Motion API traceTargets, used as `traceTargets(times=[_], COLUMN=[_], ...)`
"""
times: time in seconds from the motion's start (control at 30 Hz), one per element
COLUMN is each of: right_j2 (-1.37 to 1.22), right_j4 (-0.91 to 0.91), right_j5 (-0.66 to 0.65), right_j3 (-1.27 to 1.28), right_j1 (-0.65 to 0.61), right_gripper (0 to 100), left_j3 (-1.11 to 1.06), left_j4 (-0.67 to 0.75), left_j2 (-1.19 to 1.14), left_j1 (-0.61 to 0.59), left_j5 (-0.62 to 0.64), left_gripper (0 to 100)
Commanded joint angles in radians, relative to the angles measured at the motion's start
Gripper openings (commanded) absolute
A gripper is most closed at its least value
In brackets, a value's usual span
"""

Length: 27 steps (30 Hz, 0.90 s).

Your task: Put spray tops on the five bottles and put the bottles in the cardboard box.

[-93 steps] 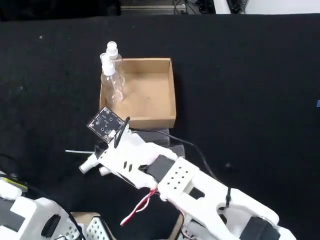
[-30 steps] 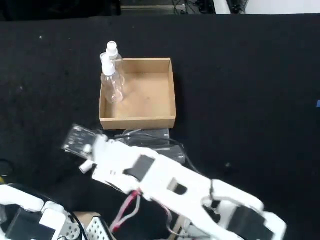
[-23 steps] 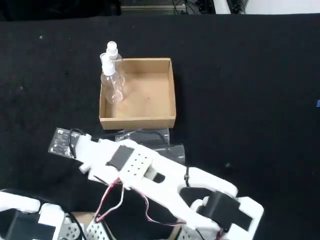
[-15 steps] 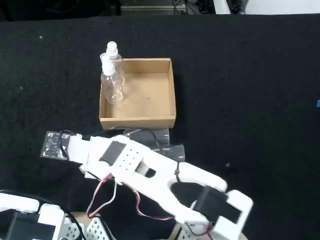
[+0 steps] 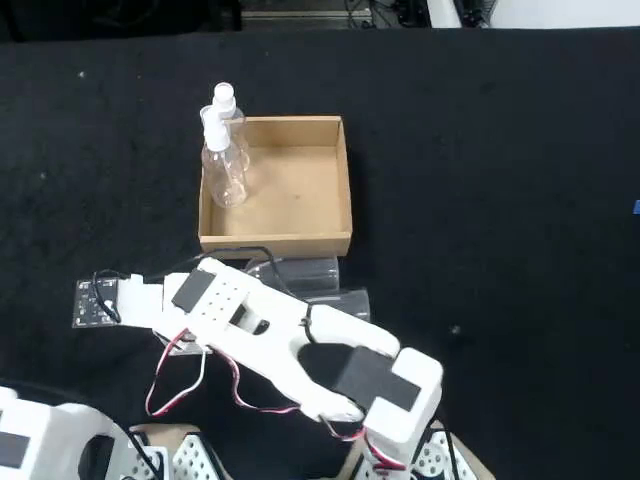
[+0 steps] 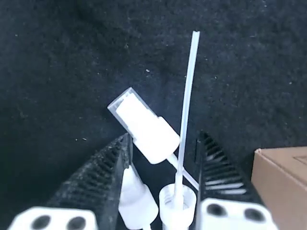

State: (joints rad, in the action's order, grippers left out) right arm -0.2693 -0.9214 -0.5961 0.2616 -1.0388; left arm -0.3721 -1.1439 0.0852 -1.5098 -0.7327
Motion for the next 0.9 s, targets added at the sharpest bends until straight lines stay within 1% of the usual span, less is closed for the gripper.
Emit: traceTargets(times=[0.0, 0.23, 0.3, 0.4, 0.43, 0.53, 0.73, 0.87], right_j2=[-0.013, -0.048, -0.053, -0.053, -0.048, -0.016, 0.067, 0.096], right_j4=[-0.014, -0.012, -0.009, -0.008, -0.014, -0.015, -0.008, -0.006], right_j5=[-0.023, -0.014, -0.014, -0.012, -0.012, -0.011, 0.124, 0.239], right_j3=[-0.088, -0.13, -0.125, -0.12, -0.12, -0.127, -0.174, -0.228], right_j1=[-0.012, -0.014, -0.014, -0.012, -0.012, -0.012, -0.006, -0.006], right_gripper=[20.1, 19.1, 13.9, 2.0, 0.7, 3.1, 3.1, 3.1], left_j3=[0.143, 0.171, 0.17, 0.171, 0.171, 0.166, 0.166, 0.166], left_j4=[-0.077, -0.095, -0.095, -0.095, -0.095, -0.095, -0.095, -0.095], left_j2=[-0.011, -0.012, -0.012, -0.018, -0.018, -0.02, -0.02, -0.02], left_j1=[-0.012, -0.013, -0.013, -0.01, -0.008, -0.004, -0.004, -0.004], left_j5=[0.009, 0.009, 0.009, 0.009, 0.009, 0.009, 0.009, 0.009], left_gripper=[3, 3, 3, 3, 3, 3, 3, 3])
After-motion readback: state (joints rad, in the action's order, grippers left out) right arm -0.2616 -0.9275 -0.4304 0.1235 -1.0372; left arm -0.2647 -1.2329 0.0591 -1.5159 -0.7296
